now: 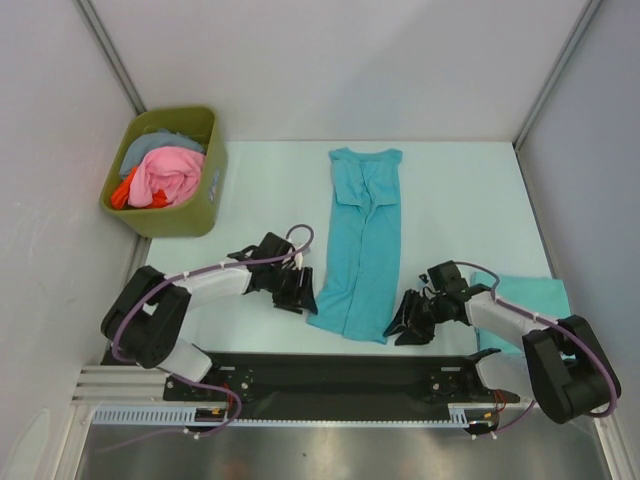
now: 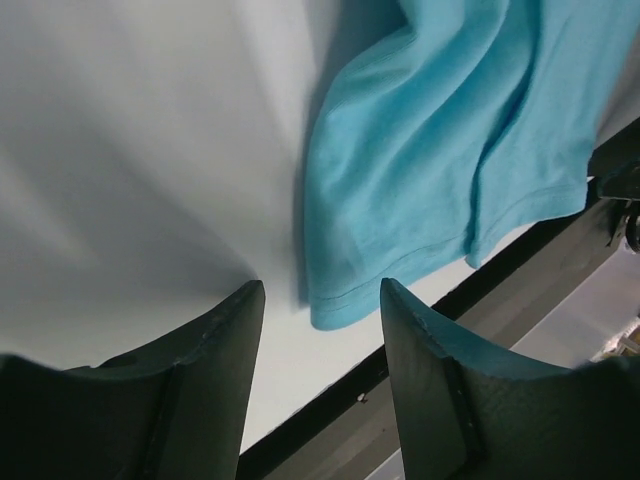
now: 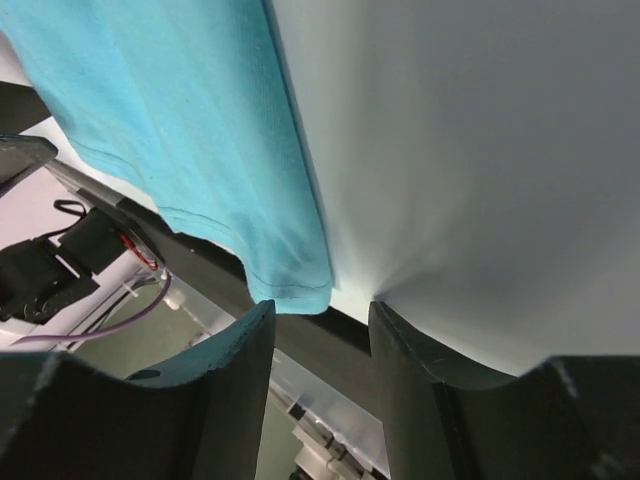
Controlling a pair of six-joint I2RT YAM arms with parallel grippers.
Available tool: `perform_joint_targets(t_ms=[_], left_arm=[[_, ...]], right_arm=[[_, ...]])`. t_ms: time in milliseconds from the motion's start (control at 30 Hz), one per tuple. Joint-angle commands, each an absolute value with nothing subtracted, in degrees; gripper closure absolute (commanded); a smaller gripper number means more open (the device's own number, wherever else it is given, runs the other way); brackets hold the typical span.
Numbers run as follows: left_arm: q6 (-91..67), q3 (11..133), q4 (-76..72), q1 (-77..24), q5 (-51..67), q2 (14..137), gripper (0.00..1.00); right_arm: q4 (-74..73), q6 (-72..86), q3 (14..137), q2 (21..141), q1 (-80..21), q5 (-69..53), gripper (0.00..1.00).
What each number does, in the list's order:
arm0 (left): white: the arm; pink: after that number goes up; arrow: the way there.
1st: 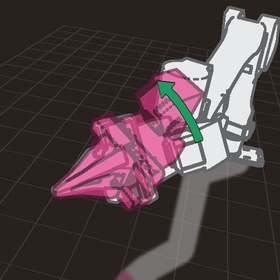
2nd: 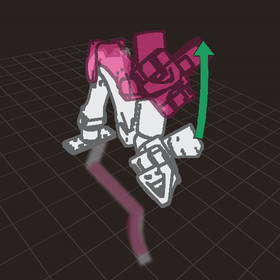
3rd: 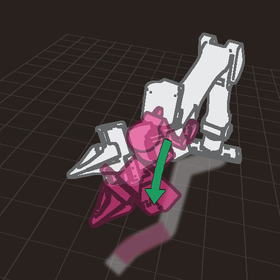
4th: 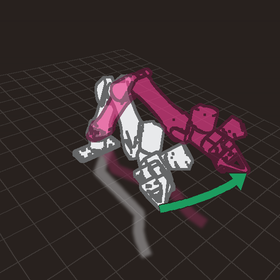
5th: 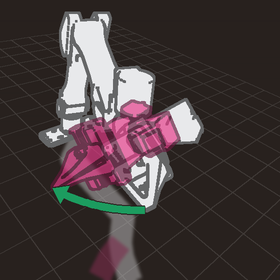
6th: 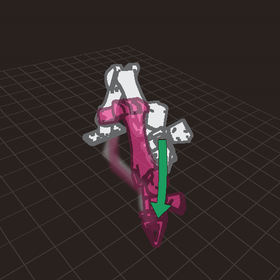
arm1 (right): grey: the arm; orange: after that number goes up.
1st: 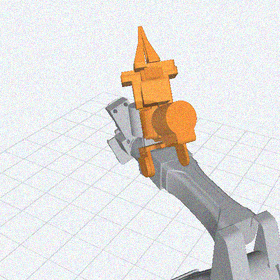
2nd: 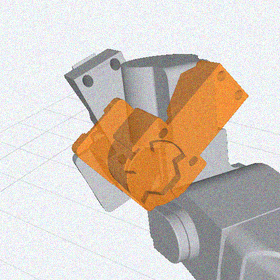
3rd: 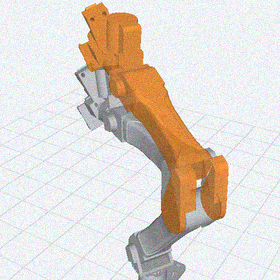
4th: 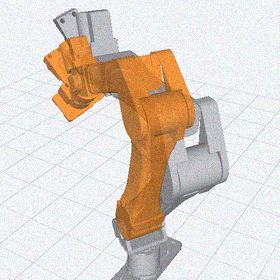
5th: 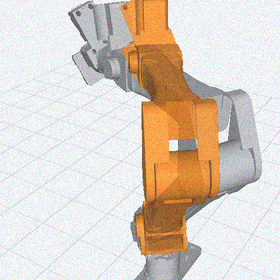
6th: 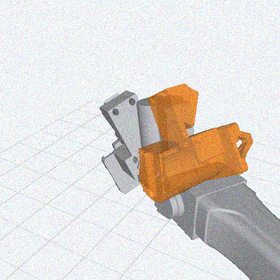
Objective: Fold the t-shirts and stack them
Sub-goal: Fold the tshirt
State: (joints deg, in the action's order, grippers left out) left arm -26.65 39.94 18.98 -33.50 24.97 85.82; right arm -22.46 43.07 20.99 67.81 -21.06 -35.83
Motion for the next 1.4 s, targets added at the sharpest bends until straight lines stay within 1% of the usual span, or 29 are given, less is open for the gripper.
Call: perform_joint_targets(t_ms=[0, 167, 433, 600, 700, 767, 800, 833, 867, 900, 933, 967, 1067, 1233, 1367], left_arm=[[-26.19, 39.20, 15.82, -34.80, 25.58, 88.15, 0.43], [-26.28, 40.87, 16.26, -35.59, 26.02, 90.26, 0.42], [-26.19, 40.61, 17.49, -37.35, 24.78, 91.75, 0.50], [-26.46, 40.17, 16.17, -37.62, 24.70, 93.25, 0.62], [-26.81, 39.47, 15.74, -37.62, 24.52, 92.99, 0.65], [-26.89, 39.20, 15.73, -37.62, 24.78, 92.73, 0.69], [-26.98, 39.20, 15.73, -37.62, 24.79, 92.72, 0.74], [-26.98, 39.20, 15.91, -37.62, 24.96, 92.72, 0.77], [-27.33, 39.20, 16.26, -37.79, 24.87, 92.55, 0.82], [-27.51, 39.11, 16.61, -38.05, 24.61, 91.85, 0.91], [-27.86, 38.85, 17.05, -38.32, 24.61, 91.41, 0.95], [-28.73, 38.15, 17.14, -39.10, 24.52, 90.71, 1.00], [-31.80, 36.05, 15.91, -41.47, 25.13, 88.25, 1.00], [-38.75, 32.88, 11.70, -45.26, 26.37, 84.65, 1.00], [-42.36, 31.03, 10.73, -48.16, 24.87, 83.94, 1.00]], right_arm=[[-18.90, 44.65, 21.27, 70.05, -21.36, -33.57, 0.51], [-16.79, 46.32, 20.57, 70.92, -21.36, -33.31, 0.48], [-15.91, 46.49, 19.43, 72.60, -21.45, -32.96, 0.49], [-13.63, 47.98, 18.02, 73.21, -21.88, -33.75, 0.52], [-12.39, 48.17, 18.02, 74.18, -22.41, -33.40, 0.52], [-11.95, 47.99, 17.93, 75.06, -22.41, -33.14, 0.54], [-12.04, 47.99, 17.93, 75.41, -22.41, -33.13, 0.57], [-13.09, 47.73, 18.02, 75.41, -22.41, -33.05, 0.73], [-14.05, 47.38, 18.02, 74.98, -22.41, -32.52, 0.81], [-15.19, 47.11, 17.84, 74.19, -22.50, -32.17, 0.89], [-17.29, 46.50, 17.67, 73.31, -22.50, -31.65, 0.98], [-18.62, 46.06, 17.58, 70.60, -22.50, -30.42, 1.00], [-22.49, 44.83, 17.32, 66.90, -22.59, -29.01, 1.00], [-24.07, 44.39, 16.17, 64.43, -22.59, -29.36, 1.00], [-24.88, 44.03, 14.86, 62.41, -22.50, -29.00, 1.00]])
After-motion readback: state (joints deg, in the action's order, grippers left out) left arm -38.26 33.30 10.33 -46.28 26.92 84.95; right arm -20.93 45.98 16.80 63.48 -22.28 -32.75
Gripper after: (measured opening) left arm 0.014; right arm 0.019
